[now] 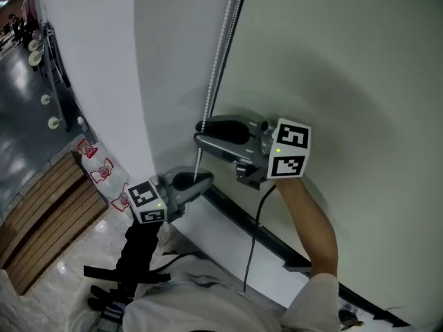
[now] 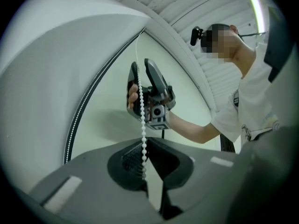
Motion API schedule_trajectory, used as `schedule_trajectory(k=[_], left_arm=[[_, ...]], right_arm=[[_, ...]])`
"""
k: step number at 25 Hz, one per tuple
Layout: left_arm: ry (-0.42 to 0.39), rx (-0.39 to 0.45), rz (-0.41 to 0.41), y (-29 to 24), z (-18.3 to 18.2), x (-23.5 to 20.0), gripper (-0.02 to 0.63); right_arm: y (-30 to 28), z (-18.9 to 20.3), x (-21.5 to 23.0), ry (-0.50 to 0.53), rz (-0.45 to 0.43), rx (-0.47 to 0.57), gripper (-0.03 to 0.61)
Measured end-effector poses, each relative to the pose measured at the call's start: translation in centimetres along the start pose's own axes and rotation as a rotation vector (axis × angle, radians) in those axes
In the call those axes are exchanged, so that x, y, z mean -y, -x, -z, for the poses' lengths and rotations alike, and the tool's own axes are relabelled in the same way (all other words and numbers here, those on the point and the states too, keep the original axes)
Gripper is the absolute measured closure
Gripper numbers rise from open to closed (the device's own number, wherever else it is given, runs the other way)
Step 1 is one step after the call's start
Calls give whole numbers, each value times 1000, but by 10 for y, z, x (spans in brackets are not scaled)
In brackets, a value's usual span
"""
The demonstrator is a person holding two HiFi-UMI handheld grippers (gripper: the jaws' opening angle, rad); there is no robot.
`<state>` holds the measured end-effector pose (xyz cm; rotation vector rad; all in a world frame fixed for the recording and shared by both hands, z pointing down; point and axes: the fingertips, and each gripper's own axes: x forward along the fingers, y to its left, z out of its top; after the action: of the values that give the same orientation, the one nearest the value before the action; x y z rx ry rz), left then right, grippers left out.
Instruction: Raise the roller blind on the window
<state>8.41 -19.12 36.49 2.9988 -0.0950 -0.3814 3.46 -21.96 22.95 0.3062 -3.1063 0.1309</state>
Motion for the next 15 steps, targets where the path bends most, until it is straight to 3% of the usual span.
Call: schedule_trajectory(k=[3,11,15], left_arm=[[-3,3,0,5,2,5,617],[-20,-11,14,30,56,13,617],[-12,-11,13,23,40,14,617]], right_arm=[[-4,-32,-8,75,8,21,488],[-5,-48,-19,186,22,112,494],[-1,-96,-17,217,24,124,497]])
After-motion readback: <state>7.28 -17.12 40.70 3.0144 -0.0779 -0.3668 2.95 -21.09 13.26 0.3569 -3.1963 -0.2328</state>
